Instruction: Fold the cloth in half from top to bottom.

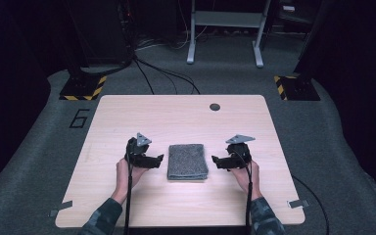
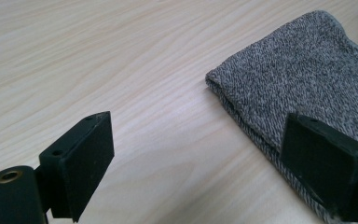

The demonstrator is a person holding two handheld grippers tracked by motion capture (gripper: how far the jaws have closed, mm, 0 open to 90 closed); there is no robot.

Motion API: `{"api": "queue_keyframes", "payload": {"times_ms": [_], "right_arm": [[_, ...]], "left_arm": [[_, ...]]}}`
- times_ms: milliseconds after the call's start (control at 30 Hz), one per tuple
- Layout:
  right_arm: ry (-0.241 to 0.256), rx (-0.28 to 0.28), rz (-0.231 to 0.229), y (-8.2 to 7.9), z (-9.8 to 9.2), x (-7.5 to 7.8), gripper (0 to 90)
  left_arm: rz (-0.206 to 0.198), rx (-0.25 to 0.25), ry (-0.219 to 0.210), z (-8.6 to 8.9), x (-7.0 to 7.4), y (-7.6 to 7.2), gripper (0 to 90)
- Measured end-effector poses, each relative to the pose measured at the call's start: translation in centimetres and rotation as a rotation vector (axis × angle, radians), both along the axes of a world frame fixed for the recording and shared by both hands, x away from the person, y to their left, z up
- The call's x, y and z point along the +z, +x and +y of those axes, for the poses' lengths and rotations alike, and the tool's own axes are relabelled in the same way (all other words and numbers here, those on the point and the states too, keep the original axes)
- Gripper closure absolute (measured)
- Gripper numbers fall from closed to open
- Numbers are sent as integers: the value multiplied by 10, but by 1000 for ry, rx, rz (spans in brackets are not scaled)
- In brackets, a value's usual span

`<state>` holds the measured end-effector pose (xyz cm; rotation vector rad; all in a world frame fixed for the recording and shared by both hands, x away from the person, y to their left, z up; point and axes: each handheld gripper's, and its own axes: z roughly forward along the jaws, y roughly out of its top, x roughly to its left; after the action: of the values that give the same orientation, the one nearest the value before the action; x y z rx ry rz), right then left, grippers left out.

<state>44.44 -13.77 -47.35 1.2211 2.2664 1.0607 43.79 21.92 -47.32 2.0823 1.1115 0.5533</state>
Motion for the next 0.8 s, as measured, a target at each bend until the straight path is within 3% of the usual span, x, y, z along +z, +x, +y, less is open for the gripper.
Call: {"api": "queue_keyframes", "payload": {"times_ms": [167,267,367,500,800], "right_arm": [[-17,-8,-8,-22,-18,2,65],[-14,-17,-8,-34,-30,1,55],[-24,-48,-24,-47,-46,-2,52],[-26,-106,-8,-59,-72,-13,46],[-66,-213,15,-69,-115,-40,50]], "left_arm": [[-29,26,2,14,3,-19,60],[-25,37,-3,25,1,-29,48],[-14,53,2,34,-4,-36,45],[4,93,10,49,-11,-43,40],[34,179,2,86,-41,-59,14]]}}
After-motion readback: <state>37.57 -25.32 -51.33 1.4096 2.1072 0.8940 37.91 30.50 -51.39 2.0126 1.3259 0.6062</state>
